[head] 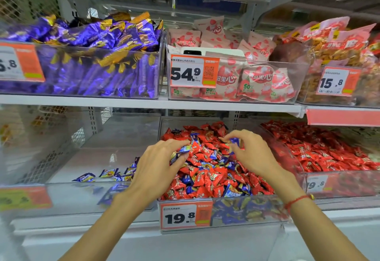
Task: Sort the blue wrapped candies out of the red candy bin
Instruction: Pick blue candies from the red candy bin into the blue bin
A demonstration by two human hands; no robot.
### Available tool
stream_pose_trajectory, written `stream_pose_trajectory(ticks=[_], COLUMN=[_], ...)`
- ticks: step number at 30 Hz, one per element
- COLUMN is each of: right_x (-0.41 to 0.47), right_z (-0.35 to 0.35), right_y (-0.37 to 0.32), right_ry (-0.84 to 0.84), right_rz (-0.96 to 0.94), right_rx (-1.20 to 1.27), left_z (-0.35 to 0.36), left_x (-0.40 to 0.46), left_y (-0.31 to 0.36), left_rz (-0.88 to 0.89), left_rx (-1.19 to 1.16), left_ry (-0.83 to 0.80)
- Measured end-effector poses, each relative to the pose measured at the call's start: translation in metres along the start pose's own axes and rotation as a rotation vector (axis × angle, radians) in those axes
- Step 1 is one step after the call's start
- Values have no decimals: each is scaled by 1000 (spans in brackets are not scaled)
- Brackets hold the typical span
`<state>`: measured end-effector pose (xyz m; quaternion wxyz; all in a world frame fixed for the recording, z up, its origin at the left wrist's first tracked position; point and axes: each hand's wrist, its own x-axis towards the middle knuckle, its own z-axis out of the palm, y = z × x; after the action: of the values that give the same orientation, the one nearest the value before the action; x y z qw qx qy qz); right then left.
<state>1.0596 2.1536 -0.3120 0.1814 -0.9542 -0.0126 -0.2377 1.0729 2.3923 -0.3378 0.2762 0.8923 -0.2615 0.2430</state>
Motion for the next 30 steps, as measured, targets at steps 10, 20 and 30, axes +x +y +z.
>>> stream_pose_trajectory(ticks=[10, 20, 30], right_x=[-7, -11, -12], right_z=[20, 8, 1], right_y=[6, 14, 12], right_ry=[-470, -160, -396], right_rz=[-15, -49, -12], right_rx=[-239, -16, -163], left_z=[3, 4, 11], left_x=[-14, -15, -19], left_y=[-2, -7, -5], left_rz=[-39, 0, 55], left_rx=[-30, -41, 16], left_ry=[63, 71, 37])
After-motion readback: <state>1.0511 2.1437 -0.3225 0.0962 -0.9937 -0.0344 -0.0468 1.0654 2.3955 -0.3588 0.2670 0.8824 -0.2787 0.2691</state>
